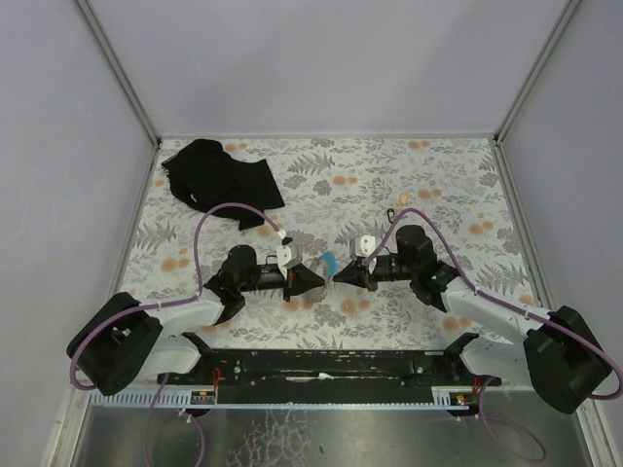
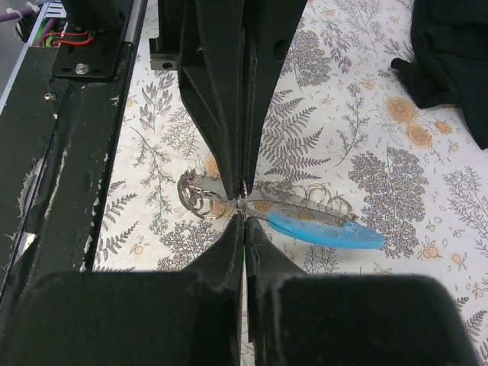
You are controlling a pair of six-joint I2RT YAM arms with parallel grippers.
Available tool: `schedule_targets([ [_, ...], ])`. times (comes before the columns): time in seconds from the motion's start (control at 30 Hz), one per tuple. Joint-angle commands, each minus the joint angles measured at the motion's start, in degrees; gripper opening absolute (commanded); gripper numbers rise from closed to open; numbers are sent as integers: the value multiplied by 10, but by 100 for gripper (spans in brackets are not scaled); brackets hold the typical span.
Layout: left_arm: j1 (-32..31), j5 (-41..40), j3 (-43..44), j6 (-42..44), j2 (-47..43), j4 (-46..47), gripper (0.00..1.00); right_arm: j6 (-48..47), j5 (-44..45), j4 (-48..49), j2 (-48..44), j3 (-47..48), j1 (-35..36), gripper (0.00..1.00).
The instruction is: Put the keys on the keyring
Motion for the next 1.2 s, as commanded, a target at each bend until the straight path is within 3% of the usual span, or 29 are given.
schedule_targets([
  [0.0,5,1,14,-6,3,27,0,-2,-16,20,-5,22,4,0],
  [1.17,4,7,12,-12,6,39,0,10,-13,37,4,22,4,0],
])
